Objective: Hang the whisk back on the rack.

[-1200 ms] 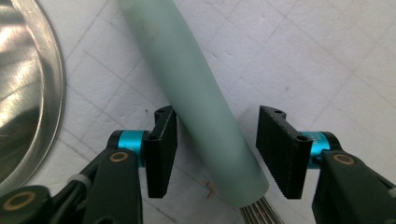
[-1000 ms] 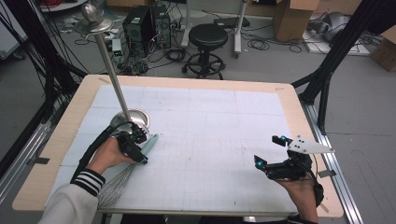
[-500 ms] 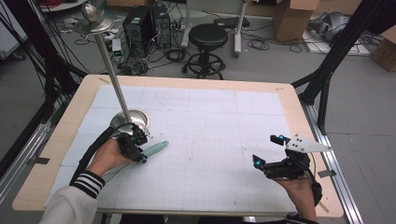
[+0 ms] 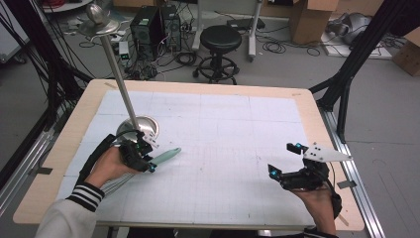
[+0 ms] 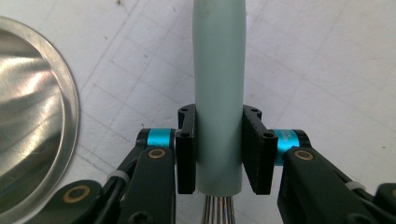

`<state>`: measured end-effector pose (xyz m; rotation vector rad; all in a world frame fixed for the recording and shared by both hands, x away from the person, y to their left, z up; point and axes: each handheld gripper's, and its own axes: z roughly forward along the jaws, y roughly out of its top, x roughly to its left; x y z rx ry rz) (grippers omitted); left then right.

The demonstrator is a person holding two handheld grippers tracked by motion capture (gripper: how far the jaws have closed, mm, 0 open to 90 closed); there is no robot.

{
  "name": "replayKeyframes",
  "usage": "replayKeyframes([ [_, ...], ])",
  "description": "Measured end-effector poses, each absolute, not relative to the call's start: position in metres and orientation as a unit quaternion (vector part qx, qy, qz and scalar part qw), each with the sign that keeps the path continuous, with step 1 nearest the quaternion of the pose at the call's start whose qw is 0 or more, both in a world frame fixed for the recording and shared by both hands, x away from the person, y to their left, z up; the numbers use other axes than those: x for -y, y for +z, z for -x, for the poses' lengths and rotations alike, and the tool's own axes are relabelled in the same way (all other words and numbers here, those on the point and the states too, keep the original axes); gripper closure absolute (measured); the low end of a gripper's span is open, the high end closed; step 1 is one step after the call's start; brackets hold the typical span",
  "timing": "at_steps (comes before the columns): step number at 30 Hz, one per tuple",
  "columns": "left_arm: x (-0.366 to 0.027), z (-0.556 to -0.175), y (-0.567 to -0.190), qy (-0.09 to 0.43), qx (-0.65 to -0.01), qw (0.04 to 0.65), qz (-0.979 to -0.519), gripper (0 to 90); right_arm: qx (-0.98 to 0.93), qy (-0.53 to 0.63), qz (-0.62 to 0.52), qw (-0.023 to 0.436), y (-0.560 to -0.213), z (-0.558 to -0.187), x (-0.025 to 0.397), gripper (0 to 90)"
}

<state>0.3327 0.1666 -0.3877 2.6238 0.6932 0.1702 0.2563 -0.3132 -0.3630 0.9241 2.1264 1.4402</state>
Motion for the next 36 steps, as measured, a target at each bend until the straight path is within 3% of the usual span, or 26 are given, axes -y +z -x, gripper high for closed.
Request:
replayKeyframes([
  [20,-0.184,-0.318,-0.351,0.066,-0.212,0.319,-0.921,69.5,-0.764,0.515,-0.33,0.203,-0.362,-0.257,0.313,0.6],
  [36,-0.203,-0.308,-0.327,0.087,-0.193,0.368,-0.905,69.5,-0.764,0.515,-0.332,0.203,-0.363,-0.256,0.313,0.6],
])
